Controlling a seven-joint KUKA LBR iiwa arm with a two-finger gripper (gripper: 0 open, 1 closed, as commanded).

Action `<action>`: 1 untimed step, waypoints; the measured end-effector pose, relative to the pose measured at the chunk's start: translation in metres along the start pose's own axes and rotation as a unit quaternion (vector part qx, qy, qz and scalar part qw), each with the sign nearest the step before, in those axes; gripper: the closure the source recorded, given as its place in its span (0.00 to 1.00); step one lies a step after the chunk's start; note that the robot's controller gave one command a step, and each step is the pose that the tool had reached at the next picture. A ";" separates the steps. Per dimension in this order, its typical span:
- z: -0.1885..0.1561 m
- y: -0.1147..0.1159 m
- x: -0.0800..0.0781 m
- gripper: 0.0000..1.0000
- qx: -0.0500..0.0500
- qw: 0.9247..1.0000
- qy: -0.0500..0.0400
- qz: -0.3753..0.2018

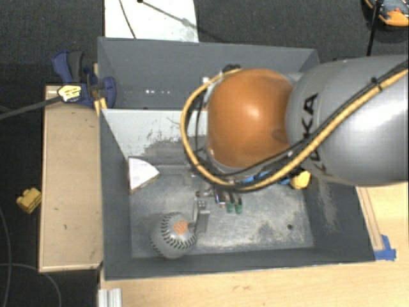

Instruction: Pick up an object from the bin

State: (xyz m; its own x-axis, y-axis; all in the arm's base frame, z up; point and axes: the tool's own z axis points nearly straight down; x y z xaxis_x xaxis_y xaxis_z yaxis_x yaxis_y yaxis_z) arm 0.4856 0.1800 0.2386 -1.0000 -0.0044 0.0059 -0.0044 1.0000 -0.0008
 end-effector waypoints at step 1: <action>-0.005 -0.001 -0.002 0.00 -0.001 1.000 -0.004 0.003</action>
Offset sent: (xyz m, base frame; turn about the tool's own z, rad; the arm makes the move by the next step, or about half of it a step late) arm 0.0052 0.0120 -0.1686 -0.4420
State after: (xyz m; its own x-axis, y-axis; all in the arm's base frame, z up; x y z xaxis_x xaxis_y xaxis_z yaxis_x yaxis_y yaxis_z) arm 0.4873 0.1787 0.2432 -1.0000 0.0015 -0.0023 0.0015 1.0000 0.0014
